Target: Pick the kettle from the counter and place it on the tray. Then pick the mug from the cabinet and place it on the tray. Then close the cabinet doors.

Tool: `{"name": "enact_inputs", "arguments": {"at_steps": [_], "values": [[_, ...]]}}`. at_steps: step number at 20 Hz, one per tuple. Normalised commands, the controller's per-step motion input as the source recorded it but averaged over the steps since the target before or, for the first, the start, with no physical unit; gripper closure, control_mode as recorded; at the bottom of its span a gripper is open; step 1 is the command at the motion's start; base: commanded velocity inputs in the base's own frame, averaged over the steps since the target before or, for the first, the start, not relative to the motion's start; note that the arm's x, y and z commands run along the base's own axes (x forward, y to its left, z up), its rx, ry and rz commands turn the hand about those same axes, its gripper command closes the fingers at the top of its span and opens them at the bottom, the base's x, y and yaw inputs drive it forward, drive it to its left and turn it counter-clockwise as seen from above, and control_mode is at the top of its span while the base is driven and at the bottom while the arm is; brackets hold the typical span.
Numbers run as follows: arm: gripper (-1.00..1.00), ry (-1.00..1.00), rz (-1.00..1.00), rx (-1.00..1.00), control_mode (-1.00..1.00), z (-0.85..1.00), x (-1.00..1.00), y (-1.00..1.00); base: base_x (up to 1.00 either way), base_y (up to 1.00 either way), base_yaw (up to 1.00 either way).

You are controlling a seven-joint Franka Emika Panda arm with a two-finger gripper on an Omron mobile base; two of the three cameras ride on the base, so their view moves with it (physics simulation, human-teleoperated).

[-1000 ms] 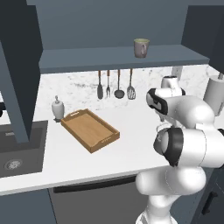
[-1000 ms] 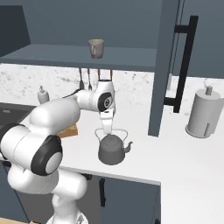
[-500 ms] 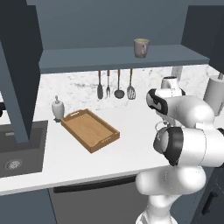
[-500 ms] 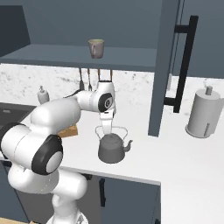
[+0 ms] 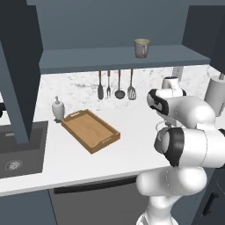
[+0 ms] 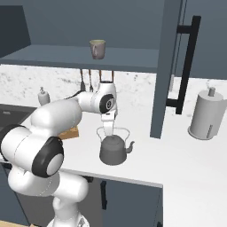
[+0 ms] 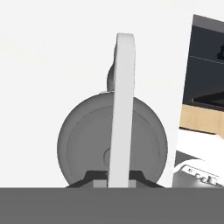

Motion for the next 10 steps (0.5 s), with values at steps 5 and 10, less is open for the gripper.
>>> {"name": "enact_inputs", "arguments": {"at_steps": [5,10], "values": [[1.00,-0.01,0.14,0.00,-1.00,0.16,-0.02,0.15,0.00,0.00,0.00],[1.00,-0.09,0.13,0.00,-1.00,0.54,-0.03,0.22,0.00,0.00,0.00]]}}
